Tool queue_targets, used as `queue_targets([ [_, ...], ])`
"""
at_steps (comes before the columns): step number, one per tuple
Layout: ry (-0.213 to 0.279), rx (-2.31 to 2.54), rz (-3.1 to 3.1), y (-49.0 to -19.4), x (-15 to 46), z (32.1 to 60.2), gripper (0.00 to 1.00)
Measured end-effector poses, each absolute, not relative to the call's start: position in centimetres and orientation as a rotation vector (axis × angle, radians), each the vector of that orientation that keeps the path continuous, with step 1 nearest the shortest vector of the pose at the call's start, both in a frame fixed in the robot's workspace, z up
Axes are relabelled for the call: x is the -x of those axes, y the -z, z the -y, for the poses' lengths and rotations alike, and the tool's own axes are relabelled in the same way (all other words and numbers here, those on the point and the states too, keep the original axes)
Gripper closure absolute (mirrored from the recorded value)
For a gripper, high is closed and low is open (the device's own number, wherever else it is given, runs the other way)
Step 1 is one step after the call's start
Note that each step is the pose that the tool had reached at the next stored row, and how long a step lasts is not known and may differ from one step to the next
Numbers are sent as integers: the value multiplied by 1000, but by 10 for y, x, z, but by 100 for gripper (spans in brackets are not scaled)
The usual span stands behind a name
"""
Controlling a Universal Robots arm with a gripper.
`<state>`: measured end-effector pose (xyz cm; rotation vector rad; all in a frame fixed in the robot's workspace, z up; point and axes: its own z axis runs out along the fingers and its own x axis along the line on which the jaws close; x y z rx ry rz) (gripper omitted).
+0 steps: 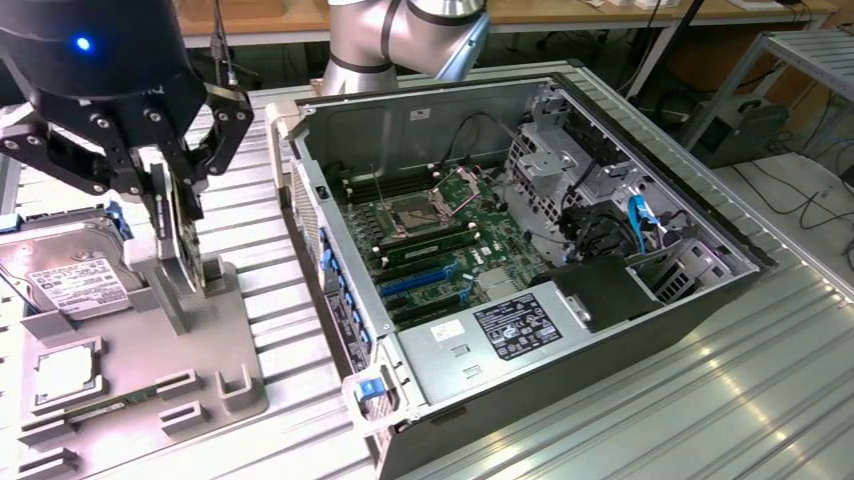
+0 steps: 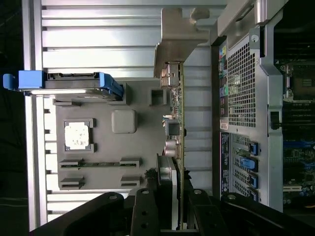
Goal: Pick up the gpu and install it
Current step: 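Pick up the gpu and move the gpu toward the slot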
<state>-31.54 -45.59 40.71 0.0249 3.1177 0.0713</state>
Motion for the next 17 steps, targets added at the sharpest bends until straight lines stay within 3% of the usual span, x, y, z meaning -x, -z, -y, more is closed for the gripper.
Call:
queue_targets([
  [12,-71,-25,-3118,-453,315,456,72],
  [17,-71,-25,-3118,-454,315,456,72],
])
